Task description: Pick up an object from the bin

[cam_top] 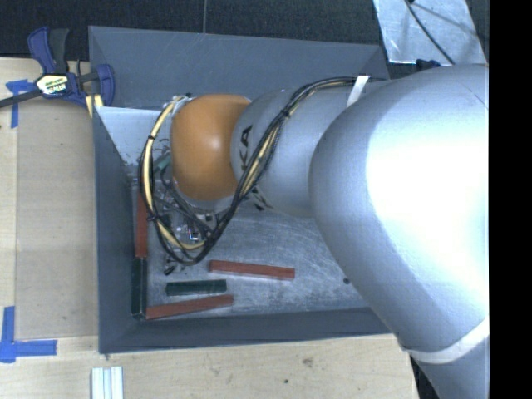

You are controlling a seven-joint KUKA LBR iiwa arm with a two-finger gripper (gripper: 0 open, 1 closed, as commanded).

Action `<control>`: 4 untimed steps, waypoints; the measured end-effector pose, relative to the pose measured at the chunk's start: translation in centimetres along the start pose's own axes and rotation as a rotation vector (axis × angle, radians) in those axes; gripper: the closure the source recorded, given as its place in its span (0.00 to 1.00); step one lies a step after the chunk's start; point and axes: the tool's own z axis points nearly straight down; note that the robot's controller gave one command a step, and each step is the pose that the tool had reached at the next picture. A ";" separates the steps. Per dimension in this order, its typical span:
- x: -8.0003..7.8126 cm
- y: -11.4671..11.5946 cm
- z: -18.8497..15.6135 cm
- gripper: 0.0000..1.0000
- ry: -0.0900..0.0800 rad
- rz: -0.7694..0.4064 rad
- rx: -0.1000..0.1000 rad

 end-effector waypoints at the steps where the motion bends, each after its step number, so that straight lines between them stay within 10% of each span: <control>1: -3.7 -1.4 -1.4 0.00 -0.002 0.372 0.004; 2: -1.5 0.1 -0.8 0.00 0.004 0.007 0.004; 3: -4.9 0.4 -0.9 0.00 -0.001 0.161 0.003; 4: -4.2 -4.6 -0.1 0.00 0.002 -0.210 0.004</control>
Offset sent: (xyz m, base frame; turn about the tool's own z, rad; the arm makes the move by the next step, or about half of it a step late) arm 0.0351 -0.0113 0.0133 0.3714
